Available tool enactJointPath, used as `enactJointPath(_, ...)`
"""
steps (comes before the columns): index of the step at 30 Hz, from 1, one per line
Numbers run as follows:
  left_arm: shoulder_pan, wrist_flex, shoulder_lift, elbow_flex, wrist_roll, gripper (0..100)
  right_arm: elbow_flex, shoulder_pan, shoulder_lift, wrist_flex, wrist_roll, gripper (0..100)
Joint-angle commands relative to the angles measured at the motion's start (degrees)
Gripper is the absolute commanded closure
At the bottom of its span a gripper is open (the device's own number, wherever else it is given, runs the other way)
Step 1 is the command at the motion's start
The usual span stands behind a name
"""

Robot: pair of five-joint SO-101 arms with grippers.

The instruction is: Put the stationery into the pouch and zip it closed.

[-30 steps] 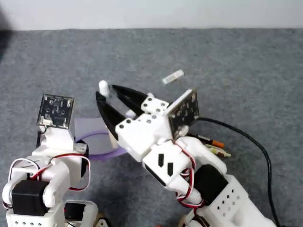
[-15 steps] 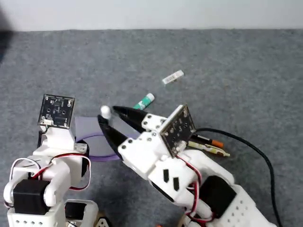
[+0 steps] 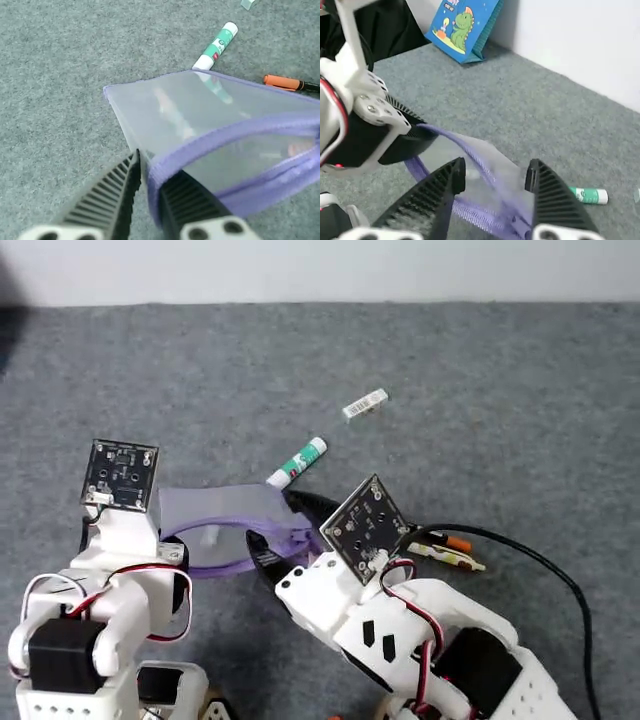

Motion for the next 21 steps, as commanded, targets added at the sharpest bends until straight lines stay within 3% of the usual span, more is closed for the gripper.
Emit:
enactJointPath(1, -0.2, -1.1, 0.3, 0.0, 0.6, 99, -2.7, 3.3, -0.1, 2.9, 0.1, 86.4)
enactJointPath(5, -0.2, -1.1, 0.3, 0.0, 0.6, 99, -4.7, 12.2, 4.7, 9.7, -4.4, 87.5)
enactJointPath(14, -0.2, -1.1, 0.2, 0.0, 0.6, 99, -16.8, 26.6, 26.5, 25.1, -4.3, 87.3)
enactJointPath(21, -0.2, -1.1, 0.2, 0.0, 0.6, 99, -22.3, 34.8, 47.0, 28.4, 9.1, 87.2)
